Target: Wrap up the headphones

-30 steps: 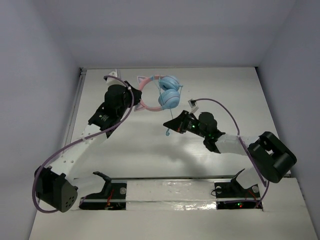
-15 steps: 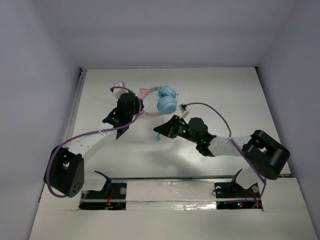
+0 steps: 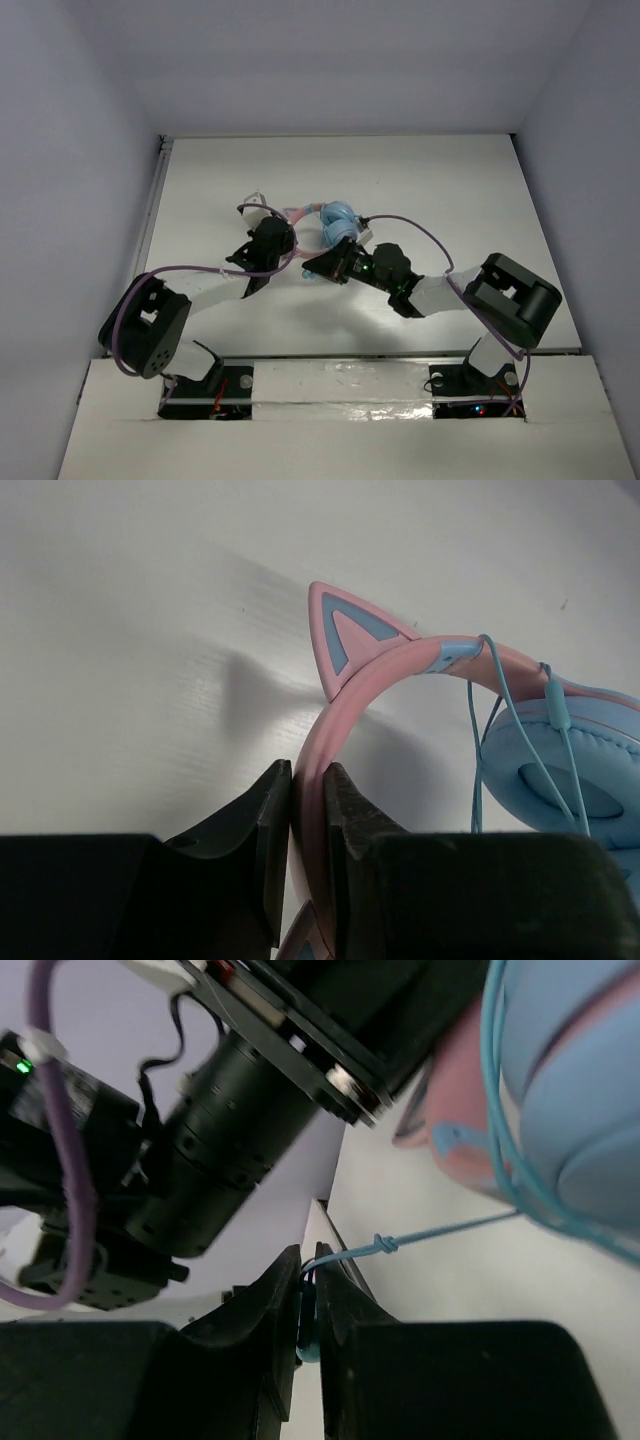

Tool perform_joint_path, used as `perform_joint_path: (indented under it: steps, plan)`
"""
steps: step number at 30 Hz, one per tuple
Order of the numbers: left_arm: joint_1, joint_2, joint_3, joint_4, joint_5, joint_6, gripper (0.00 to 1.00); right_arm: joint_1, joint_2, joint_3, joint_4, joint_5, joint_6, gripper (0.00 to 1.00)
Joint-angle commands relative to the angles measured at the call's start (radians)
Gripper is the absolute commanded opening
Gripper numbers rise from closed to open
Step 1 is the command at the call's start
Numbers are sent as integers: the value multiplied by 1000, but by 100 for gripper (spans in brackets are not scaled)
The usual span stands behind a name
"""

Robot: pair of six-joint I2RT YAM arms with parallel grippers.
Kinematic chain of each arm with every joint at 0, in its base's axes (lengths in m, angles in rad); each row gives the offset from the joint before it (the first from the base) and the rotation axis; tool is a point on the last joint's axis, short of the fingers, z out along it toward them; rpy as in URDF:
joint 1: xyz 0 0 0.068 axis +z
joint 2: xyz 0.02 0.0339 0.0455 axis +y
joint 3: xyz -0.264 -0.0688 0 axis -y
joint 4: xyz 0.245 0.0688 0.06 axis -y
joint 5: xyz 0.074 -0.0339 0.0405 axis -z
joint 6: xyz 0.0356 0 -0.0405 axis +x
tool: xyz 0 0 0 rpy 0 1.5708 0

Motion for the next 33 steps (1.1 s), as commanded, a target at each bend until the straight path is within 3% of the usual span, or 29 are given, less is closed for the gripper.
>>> perform_joint_path:
  steps: [1,6,17,18,20,21,24,33]
  plan:
    - [-29,14,-27,171,-41,-43,0,12,-7,-14,143,37,71,17]
    - [-61,29,-82,194,-27,-48,0,12,-18,62,-81,140,1,14]
    - [-91,31,-159,230,22,-71,0,12,45,61,-117,374,83,23]
    - [-91,32,-156,219,26,-72,0,12,45,67,-146,384,86,31]
    - [-100,31,-150,201,28,-75,0,12,44,87,-176,403,86,37]
    - [-100,29,-143,188,26,-74,0,12,42,87,-177,407,89,49]
    - [-100,25,-137,172,26,-72,0,12,38,88,-183,410,91,61]
    - [-109,37,-122,145,39,-57,0,12,-42,99,-232,439,85,73]
